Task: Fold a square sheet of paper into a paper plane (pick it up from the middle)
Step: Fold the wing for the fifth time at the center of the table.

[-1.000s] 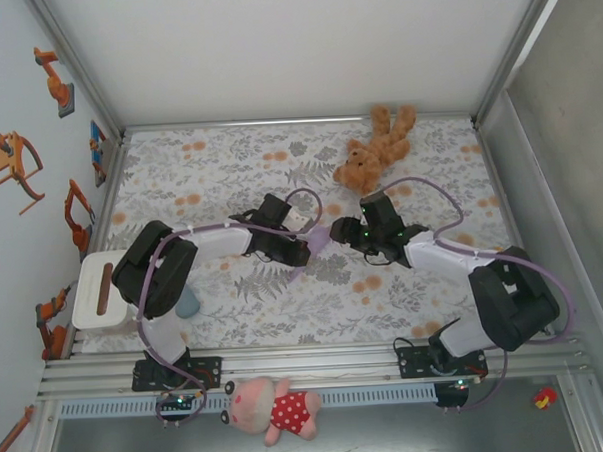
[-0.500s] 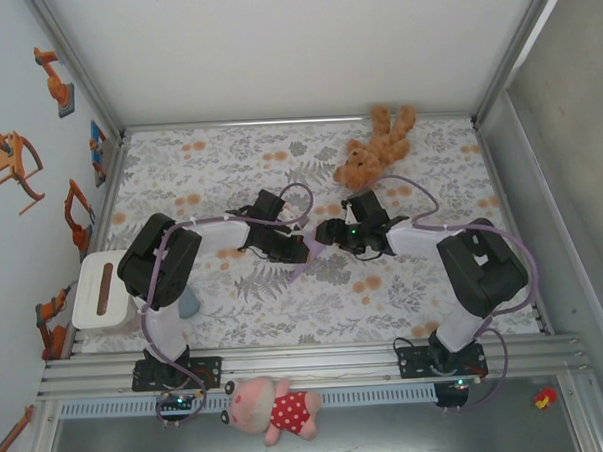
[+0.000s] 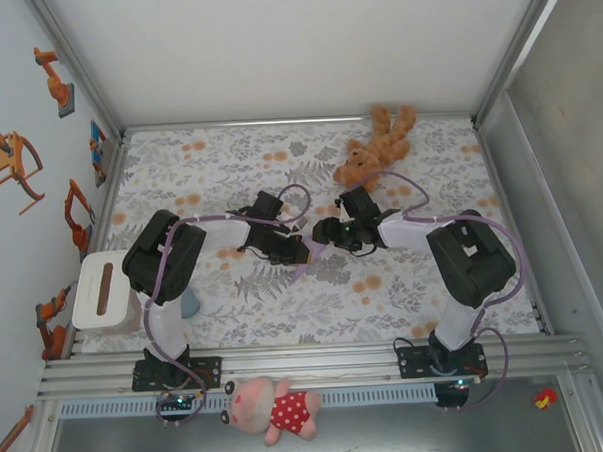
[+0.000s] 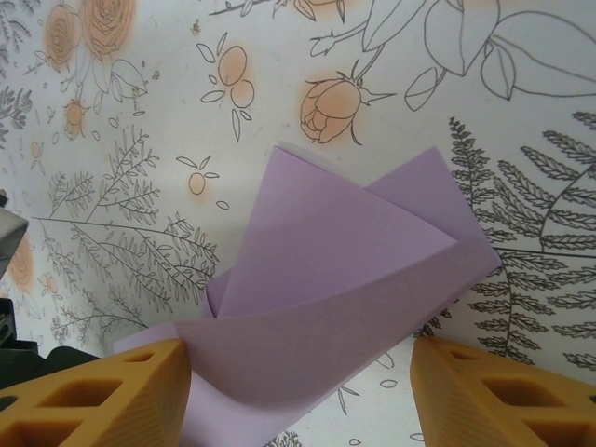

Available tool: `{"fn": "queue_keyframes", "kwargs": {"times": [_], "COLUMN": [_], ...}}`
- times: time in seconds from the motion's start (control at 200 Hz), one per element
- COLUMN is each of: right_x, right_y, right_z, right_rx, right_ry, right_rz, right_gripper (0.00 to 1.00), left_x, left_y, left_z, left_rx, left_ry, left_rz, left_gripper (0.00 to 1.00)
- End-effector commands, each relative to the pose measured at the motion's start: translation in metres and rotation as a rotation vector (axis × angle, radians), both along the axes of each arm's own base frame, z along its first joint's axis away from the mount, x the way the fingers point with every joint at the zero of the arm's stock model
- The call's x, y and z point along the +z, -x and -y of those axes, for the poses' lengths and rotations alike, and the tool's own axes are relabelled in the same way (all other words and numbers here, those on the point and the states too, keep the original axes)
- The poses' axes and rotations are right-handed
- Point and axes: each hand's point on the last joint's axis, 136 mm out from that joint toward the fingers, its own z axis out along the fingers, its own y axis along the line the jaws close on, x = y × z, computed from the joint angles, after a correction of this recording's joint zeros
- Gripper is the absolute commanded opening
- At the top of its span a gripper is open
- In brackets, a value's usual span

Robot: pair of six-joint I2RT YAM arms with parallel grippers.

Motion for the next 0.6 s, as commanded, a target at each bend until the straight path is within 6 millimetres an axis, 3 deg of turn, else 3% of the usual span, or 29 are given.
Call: {"fn": "queue_keyframes", "kwargs": {"times": [0.0,0.27,0.591], "right_x": [-0.009,-0.03,-0.049], "right_y": [0.003,0.005,0.01], "right_z": [0.007,0.018,0.029], "right_rx": [0.0,-0.039,-0.084], "right_ry": [0.07,0.193,0.299], "right_rz": [-0.017,-0.086,-0.153], "right_gripper": [0.63,0.56,0.53], "left_x": [-0.001,0.0,0.014], "left_y": [-0.001,0.0,0.0], "left_z": [0.003,0.002,-0.004], "left_rx": [0.003,0.005,0.043], "left_ry": [0.017,0.015,0.025], "left_rz": [-0.03,-0.027,0.022], "left_gripper": [0.09,0.12,0.25]}}
